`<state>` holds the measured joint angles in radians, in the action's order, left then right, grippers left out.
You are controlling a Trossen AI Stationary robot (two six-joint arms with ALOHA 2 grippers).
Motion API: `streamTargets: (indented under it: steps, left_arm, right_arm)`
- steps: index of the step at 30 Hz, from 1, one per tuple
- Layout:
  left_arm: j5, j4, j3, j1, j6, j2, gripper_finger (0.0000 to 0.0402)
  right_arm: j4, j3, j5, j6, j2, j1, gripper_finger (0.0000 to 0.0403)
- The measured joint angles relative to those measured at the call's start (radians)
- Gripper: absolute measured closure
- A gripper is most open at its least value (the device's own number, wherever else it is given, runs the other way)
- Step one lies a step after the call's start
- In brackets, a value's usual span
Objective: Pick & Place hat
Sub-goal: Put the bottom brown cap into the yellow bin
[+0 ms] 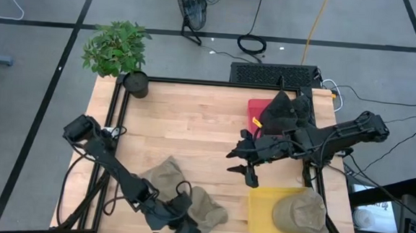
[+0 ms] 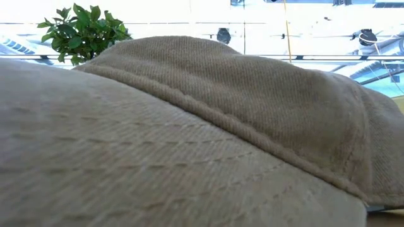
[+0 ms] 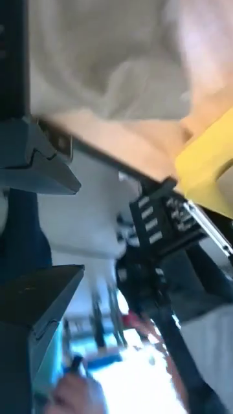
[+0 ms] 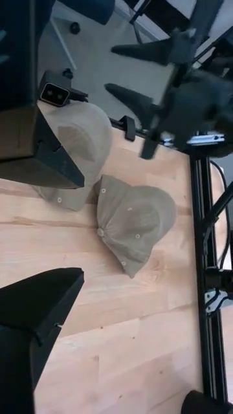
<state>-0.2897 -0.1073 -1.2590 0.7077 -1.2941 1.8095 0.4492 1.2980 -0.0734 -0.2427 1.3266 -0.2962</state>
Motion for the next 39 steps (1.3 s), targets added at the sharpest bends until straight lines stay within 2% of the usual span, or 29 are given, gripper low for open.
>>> streamTargets:
  steps: [4,9,13,17,21,24,27,32,39]
  left_arm:
    - [0.042,0.301,-0.103,-0.018,0.129,-0.011,0.0213]
    - [0.015,0.682,-0.273,-0.064,0.473,-0.014,0.0213]
    - [0.005,0.728,-0.303,-0.104,0.699,-0.009,0.0213]
    - [0.099,0.752,-0.317,-0.131,0.859,-0.013,0.0213]
    - [0.175,0.894,-0.298,-0.135,1.019,-0.010,0.0213]
    - [0.234,1.005,-0.284,-0.126,1.032,-0.010,0.0213]
    - [0.247,1.043,-0.269,-0.120,1.000,-0.010,0.0213]
    - [0.237,0.996,-0.269,-0.128,0.963,-0.011,0.0213]
    - [0.237,0.899,-0.270,-0.127,1.024,0.000,0.0213]
  right_arm:
    - [-0.001,0.000,-0.001,0.013,-0.008,0.002,0.0206]
    - [-0.006,0.000,-0.013,0.028,-0.011,0.009,0.0206]
    - [-0.007,0.000,-0.040,0.027,-0.012,0.009,0.0206]
    - [-0.008,0.000,-0.061,0.025,-0.012,0.009,0.0206]
    - [0.003,0.000,-0.088,0.022,-0.012,0.009,0.0206]
    - [0.005,0.000,-0.090,0.020,-0.012,0.010,0.0206]
    - [0.005,0.000,-0.091,0.020,-0.012,0.010,0.0206]
    - [0.004,0.000,-0.116,0.020,-0.012,0.010,0.0206]
    - [-0.002,0.000,-0.130,0.019,-0.012,0.016,0.0206]
